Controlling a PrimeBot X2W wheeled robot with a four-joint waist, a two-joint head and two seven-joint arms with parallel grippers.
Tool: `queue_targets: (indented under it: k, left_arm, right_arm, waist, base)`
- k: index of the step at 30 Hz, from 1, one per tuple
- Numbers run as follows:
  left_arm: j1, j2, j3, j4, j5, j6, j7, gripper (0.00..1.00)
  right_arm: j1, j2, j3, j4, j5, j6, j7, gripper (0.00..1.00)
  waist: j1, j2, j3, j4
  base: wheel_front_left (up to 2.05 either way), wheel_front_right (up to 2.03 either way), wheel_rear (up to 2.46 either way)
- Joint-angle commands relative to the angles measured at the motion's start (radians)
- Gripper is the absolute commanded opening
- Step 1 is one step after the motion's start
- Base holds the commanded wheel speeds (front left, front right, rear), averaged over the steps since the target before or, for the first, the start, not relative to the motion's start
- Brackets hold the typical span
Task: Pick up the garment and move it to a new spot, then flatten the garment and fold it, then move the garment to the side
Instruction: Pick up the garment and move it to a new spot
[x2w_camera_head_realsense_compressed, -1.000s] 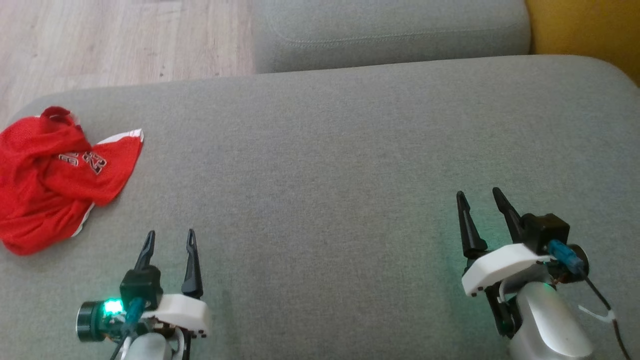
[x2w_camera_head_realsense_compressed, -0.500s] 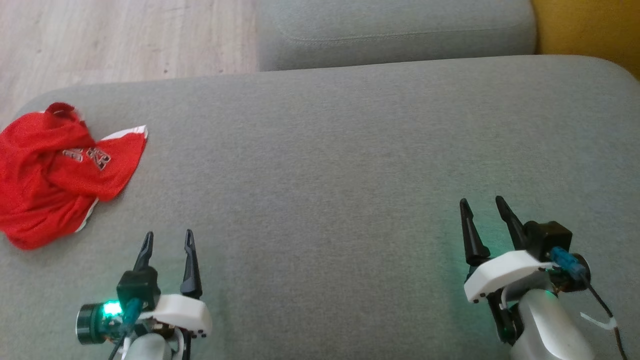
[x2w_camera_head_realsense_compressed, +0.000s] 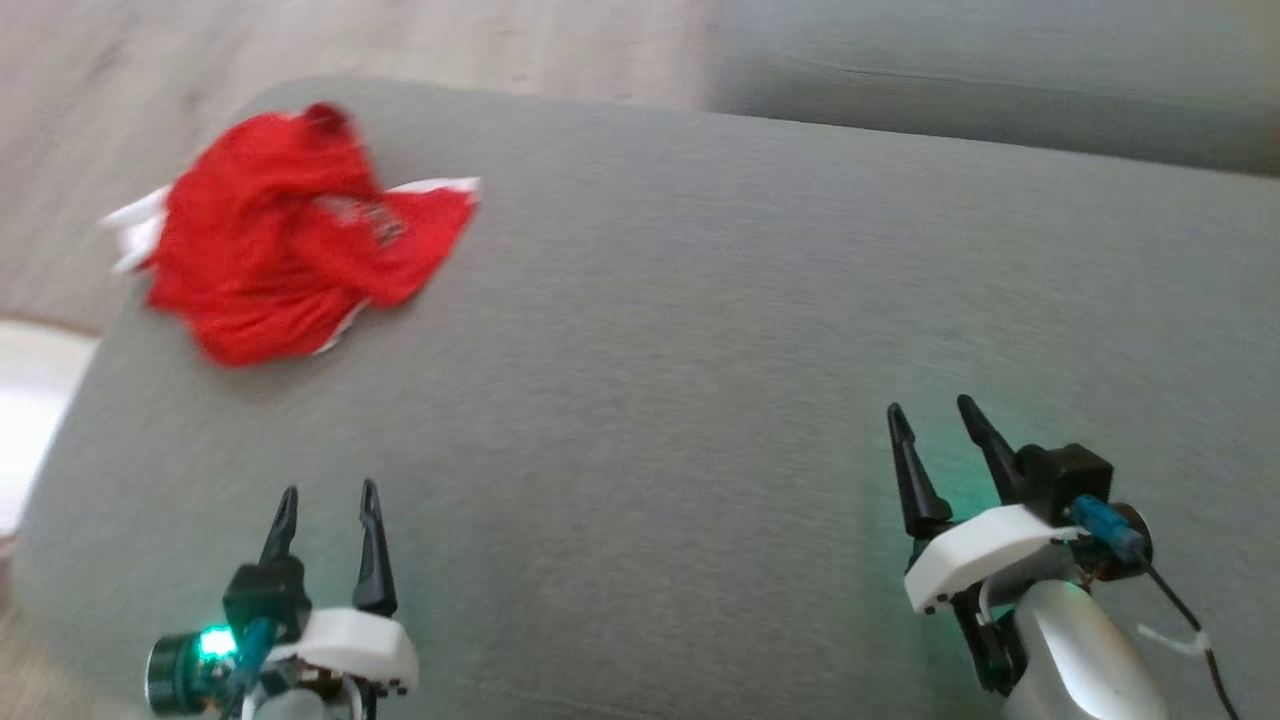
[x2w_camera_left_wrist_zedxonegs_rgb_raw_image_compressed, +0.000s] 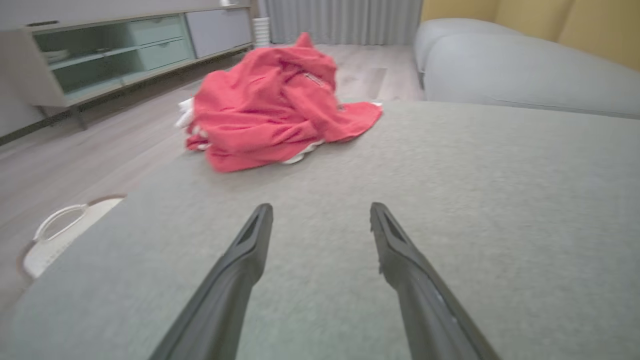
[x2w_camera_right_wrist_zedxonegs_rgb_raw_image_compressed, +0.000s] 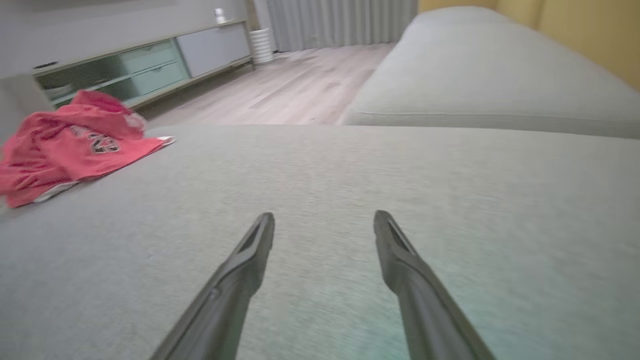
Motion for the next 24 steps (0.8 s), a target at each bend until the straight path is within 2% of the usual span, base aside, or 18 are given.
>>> queue_targets:
  k: [1,6,10,16,19,24]
  left_arm:
    - [-0.009,0.007,0.037,-0.031,-0.005,0.003,-0.012,1.0]
    - [0.02,0.006,0.069,-0.04,-0.011,0.008,-0.012,1.0]
    - [0.023,0.006,0.087,-0.043,-0.012,0.006,-0.012,1.0]
    - [0.004,0.006,0.113,-0.053,-0.025,-0.007,-0.012,1.0]
    - [-0.037,0.007,0.126,-0.076,-0.023,-0.028,-0.012,1.0]
    - [-0.175,0.062,0.154,-0.111,-0.015,-0.075,-0.012,1.0]
  right_arm:
    - [-0.025,-0.003,0.033,-0.031,0.009,0.004,-0.012,1.0]
    - [-0.037,-0.003,0.08,-0.032,0.014,0.004,-0.012,1.0]
    - [-0.047,-0.003,0.102,-0.029,0.003,0.004,-0.012,1.0]
    - [-0.057,-0.003,0.12,-0.028,-0.004,0.004,-0.012,1.0]
    - [-0.067,-0.003,0.124,-0.028,-0.018,0.004,-0.012,1.0]
    - [-0.084,-0.016,0.126,-0.043,-0.045,0.004,-0.012,1.0]
  waist:
    - [0.0,0.0,0.014,0.104]
    - [0.0,0.0,0.033,0.214]
    - [0.0,0.0,0.048,0.245]
    - [0.0,0.0,0.073,0.24]
    - [0.0,0.0,0.102,0.221]
    - [0.0,0.0,0.169,0.186]
  base:
    - [0.0,0.0,0.0]
    - [0.0,0.0,0.0]
    - [0.0,0.0,0.0]
    - [0.0,0.0,0.0]
    - [0.0,0.0,0.0]
    - [0.0,0.0,0.0]
